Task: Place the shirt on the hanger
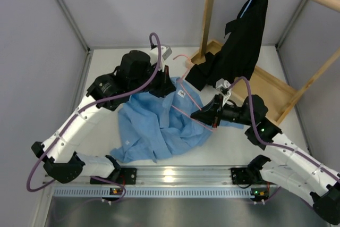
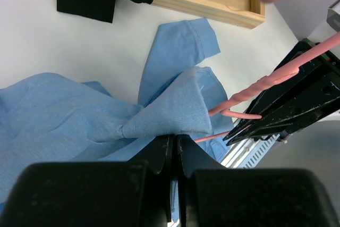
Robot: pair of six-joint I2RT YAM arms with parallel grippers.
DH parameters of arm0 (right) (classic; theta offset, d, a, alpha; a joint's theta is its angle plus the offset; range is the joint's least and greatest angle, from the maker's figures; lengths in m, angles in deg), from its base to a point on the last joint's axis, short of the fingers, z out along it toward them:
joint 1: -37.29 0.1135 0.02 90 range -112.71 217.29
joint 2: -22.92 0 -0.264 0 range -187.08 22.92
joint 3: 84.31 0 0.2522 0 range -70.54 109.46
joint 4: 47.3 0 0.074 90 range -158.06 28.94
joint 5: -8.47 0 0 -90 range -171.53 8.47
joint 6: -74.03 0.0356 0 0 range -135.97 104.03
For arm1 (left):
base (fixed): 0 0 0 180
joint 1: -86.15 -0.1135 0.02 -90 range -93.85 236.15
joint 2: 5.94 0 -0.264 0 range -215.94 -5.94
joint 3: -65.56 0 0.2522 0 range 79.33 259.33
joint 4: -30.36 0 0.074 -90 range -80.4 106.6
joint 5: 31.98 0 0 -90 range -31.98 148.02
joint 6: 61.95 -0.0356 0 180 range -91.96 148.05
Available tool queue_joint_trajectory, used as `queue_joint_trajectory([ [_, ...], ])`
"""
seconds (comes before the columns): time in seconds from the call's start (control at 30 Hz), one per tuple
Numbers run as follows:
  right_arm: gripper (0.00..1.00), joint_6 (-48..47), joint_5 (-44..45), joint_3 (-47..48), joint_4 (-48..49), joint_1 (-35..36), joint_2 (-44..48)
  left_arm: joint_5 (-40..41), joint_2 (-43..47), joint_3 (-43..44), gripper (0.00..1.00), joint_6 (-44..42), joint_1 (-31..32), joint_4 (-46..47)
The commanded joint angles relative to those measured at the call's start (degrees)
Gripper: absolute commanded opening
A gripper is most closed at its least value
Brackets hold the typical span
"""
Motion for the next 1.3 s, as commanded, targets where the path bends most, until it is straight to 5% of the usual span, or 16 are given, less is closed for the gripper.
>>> queue_joint_trajectory([
  [0.0,0.0,1.0,-0.3,-2.8,15.9,2.2,2.4,2.2,-1.3,2.3,0.0,-2.0,1.4,-0.5],
  [0.03,0.0,1.3,0.5,-3.5,17.1,2.4,2.5,1.2,-1.7,2.4,0.0,-2.4,1.9,-0.5],
  [0.1,0.0,1.8,1.6,-5.6,20.5,3.3,3.1,0.1,-1.7,3.2,0.18,-4.1,3.9,-0.4],
  [0.13,0.0,1.9,2.8,-6.1,21.2,3.6,3.5,-0.6,-1.4,3.6,0.29,-4.7,4.7,-0.3],
  [0.17,0.0,2.1,3.1,-7.2,22.1,3.9,3.7,-0.8,-1.3,4.0,0.55,-6.6,5.4,-0.4],
  [0.3,0.0,3.2,5.0,-9.9,27.6,3.8,5.2,0.7,2.2,6.0,0.98,-14.1,6.3,-0.3],
  [0.5,0.0,5.2,4.5,-10.8,32.5,3.9,2.2,6.1,2.3,13.9,0.98,-27.4,6.3,1.1],
  [0.67,0.0,5.6,4.8,-11.6,33.6,3.8,1.9,12.0,1.0,10.8,0.98,-36.3,5.9,7.1],
  [0.8,0.0,5.7,5.0,-11.9,32.6,3.8,2.9,4.5,-0.1,9.2,0.98,-44.5,5.2,6.0],
  [0.97,0.0,4.3,3.0,-11.5,29.1,3.0,4.0,-19.8,3.0,8.7,0.95,-50.7,1.1,1.5],
  [1.27,0.0,1.4,-0.4,-14.6,25.9,2.5,9.3,-31.2,-3.5,19.9,0.92,-58.7,-1.6,-17.9],
])
